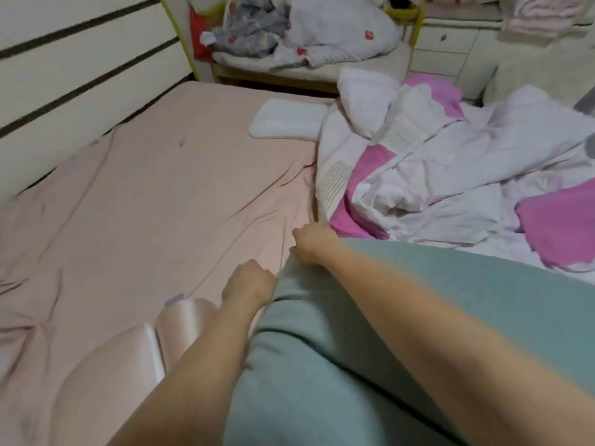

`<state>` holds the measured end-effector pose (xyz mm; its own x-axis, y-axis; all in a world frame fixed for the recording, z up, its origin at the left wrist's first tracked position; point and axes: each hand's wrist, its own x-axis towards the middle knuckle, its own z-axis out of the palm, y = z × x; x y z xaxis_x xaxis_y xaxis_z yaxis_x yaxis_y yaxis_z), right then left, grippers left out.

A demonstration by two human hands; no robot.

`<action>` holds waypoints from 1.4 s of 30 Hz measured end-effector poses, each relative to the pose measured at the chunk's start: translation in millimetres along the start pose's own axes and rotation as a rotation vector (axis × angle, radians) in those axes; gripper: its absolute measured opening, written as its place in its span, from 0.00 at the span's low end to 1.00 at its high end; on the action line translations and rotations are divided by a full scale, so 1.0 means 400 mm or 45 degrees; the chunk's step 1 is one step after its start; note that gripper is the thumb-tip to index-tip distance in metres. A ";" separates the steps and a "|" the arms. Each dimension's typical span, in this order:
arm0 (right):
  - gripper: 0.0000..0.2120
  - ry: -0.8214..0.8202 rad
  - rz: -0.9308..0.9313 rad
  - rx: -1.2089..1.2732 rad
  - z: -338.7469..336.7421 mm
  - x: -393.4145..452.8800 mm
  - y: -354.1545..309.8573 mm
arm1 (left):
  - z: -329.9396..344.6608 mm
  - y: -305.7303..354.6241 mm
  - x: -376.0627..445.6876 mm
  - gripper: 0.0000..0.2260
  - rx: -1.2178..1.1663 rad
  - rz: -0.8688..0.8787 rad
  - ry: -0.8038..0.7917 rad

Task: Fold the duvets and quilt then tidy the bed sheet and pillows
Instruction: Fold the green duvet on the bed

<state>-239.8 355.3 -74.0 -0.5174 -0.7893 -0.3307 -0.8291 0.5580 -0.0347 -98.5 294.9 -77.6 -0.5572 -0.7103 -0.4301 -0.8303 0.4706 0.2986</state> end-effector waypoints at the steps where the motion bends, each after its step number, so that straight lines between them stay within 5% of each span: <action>1: 0.20 -0.043 0.026 -0.056 0.018 0.023 -0.005 | 0.019 0.000 0.005 0.18 -0.069 0.009 -0.029; 6: 0.22 -0.183 0.143 -0.139 0.133 0.115 -0.049 | 0.127 -0.014 0.078 0.20 -0.377 0.006 -0.102; 10: 0.11 0.283 0.146 0.119 0.174 0.136 -0.016 | 0.205 -0.004 0.083 0.24 -0.621 -0.117 -0.010; 14: 0.07 0.590 0.406 0.273 0.132 0.161 0.100 | 0.269 -0.017 0.014 0.26 -0.487 -0.174 0.125; 17: 0.13 0.393 0.429 0.159 0.203 0.124 0.132 | 0.297 -0.039 -0.009 0.28 -0.378 -0.189 -0.083; 21: 0.20 0.326 0.157 0.162 0.192 0.057 0.043 | 0.248 -0.080 -0.011 0.25 -0.407 -0.054 -0.195; 24: 0.19 0.181 -0.151 0.178 0.159 -0.077 -0.063 | 0.182 -0.141 -0.089 0.23 -0.409 0.086 -0.331; 28: 0.18 0.011 -0.274 0.022 0.181 -0.244 -0.149 | 0.132 -0.252 -0.214 0.27 -0.321 0.131 -0.569; 32: 0.19 0.023 -0.241 0.084 0.192 -0.372 -0.211 | 0.107 -0.368 -0.438 0.24 -0.438 0.252 -0.533; 36: 0.19 0.033 -0.220 0.101 0.200 -0.484 -0.278 | 0.085 -0.476 -0.605 0.38 -0.154 0.456 -0.588; 42: 0.19 0.100 -0.309 0.187 0.225 -0.666 -0.381 | 0.082 -0.534 -0.694 0.62 0.582 0.423 -0.693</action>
<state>43.5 503.7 -65.6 -0.3270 -0.9186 -0.2220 -0.8940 0.3768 -0.2423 233.1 408.8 -49.9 -0.6055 -0.1935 -0.7720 -0.4748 0.8663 0.1553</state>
